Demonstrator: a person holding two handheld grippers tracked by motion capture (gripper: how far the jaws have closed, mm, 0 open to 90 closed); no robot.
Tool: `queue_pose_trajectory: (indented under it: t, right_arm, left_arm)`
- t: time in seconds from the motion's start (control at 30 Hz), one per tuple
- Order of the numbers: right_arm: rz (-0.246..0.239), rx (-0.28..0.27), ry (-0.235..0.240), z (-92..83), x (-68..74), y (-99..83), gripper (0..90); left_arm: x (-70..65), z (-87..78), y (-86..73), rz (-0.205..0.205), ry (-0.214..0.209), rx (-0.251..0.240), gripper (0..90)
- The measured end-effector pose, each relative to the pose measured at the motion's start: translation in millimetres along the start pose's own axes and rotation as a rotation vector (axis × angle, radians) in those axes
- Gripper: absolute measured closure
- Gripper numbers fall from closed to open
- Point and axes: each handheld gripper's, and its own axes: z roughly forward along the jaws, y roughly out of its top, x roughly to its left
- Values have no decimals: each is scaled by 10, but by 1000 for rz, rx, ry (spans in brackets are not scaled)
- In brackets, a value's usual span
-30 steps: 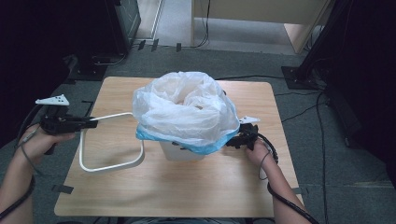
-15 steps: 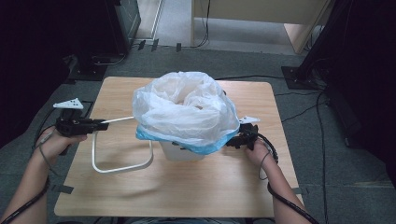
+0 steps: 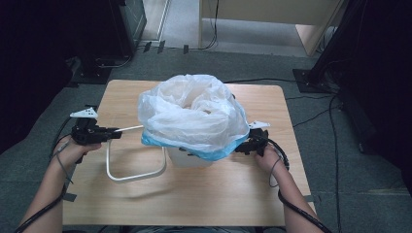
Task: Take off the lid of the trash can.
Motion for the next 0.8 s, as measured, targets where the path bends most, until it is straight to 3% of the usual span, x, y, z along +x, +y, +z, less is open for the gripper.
queue_pose_trajectory:
  t: [0.37, 0.53, 0.8]
  right_arm:
    - [-2, 0, 1, 1, 1, 1, 0]
    - [-2, 0, 1, 1, 1, 1, 0]
    - [4, -1, -5, 4, 7, 3, 0]
  left_arm:
    - [28, 178, -47, 0, -2, 6, 727]
    - [54, 254, -91, 22, 2, 14, 727]
    - [94, 380, -170, -9, 7, 17, 727]
